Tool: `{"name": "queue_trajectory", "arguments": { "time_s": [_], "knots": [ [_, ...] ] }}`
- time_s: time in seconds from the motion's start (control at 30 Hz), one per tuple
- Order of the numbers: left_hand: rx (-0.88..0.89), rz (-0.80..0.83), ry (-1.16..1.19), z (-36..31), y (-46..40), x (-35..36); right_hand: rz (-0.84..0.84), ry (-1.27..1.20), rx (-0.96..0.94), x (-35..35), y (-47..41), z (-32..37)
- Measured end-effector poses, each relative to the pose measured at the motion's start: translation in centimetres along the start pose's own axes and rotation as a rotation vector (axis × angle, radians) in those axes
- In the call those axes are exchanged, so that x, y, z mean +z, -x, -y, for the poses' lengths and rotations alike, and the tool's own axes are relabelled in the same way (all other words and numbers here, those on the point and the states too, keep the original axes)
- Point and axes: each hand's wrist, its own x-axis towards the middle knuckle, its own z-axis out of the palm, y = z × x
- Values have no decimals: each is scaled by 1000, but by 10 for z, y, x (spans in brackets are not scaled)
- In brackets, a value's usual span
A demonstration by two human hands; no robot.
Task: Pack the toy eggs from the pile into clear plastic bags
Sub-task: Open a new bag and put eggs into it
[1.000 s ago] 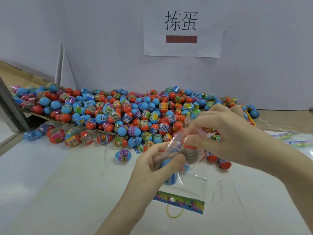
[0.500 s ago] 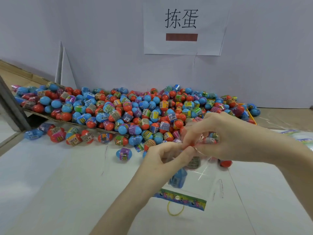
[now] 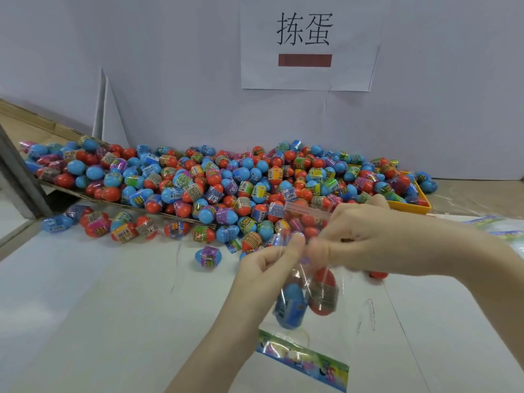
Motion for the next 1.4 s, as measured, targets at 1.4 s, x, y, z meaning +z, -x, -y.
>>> {"name": "queue_trajectory", "arguments": {
  "time_s": [1.4],
  "knots": [
    [54,-19,5,32,-5,-35,-624,-566,-73,44,-9,5]
  ]
}}
